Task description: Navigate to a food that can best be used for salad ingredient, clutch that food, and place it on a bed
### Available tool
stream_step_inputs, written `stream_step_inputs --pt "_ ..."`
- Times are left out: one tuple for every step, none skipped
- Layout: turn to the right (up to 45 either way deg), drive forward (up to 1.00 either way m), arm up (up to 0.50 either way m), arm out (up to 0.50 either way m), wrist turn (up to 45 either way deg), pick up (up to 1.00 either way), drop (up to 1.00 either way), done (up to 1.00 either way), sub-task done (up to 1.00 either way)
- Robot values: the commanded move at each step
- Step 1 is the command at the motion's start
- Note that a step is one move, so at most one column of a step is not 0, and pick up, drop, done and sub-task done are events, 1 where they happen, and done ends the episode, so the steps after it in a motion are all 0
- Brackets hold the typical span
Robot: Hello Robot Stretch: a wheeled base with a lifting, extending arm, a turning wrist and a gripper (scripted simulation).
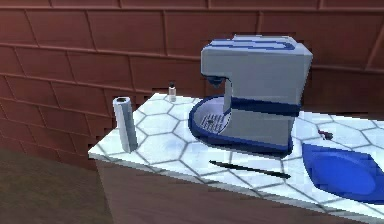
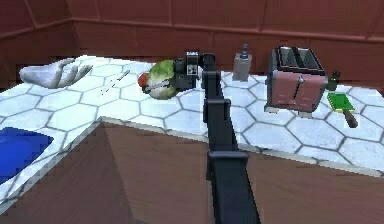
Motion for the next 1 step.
stream_step_inputs --pt "0.0 0.00 0.08 0.00 0.0 0.00 0.00 0.00 0.00"
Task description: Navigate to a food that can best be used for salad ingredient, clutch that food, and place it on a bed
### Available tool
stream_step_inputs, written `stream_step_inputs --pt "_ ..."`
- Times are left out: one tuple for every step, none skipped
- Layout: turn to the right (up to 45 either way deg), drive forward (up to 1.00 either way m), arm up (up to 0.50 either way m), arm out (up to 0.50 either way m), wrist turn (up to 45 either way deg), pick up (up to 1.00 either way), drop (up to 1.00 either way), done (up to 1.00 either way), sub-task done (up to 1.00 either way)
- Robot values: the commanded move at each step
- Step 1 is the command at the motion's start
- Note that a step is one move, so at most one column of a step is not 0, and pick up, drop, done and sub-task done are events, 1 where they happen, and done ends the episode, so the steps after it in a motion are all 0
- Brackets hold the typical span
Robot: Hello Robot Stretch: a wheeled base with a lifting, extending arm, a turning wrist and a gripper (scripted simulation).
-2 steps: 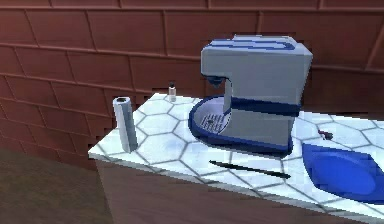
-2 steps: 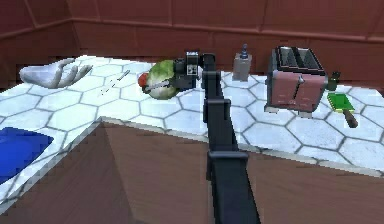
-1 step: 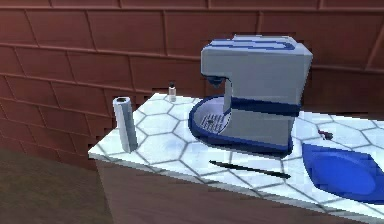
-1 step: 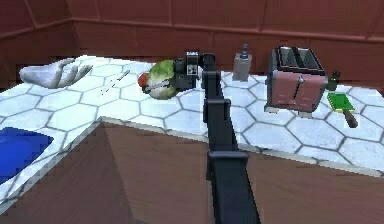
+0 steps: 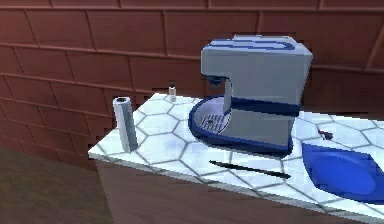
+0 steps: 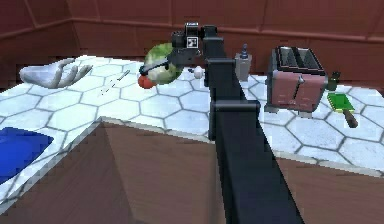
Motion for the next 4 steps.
stream_step_inputs --pt "0.0 0.00 0.00 0.00 -45.0 0.00 0.00 0.00 0.00" --pt "0.0 0.00 0.00 0.00 -45.0 0.00 0.00 0.00 0.00" --pt "0.0 0.00 0.00 0.00 -6.0 0.00 0.00 0.00 0.00" --pt "0.0 0.00 0.00 -0.48 0.0 0.00 0.00 0.00 0.00"
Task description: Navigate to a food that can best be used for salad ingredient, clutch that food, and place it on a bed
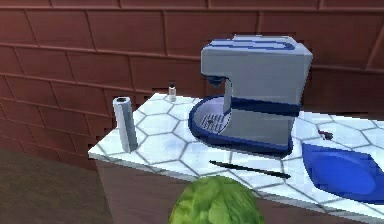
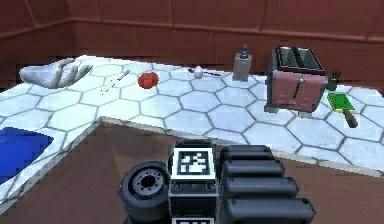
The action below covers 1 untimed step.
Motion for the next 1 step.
stream_step_inputs --pt "-45.0 0.00 0.00 0.00 0.0 0.00 0.00 0.00 0.00"
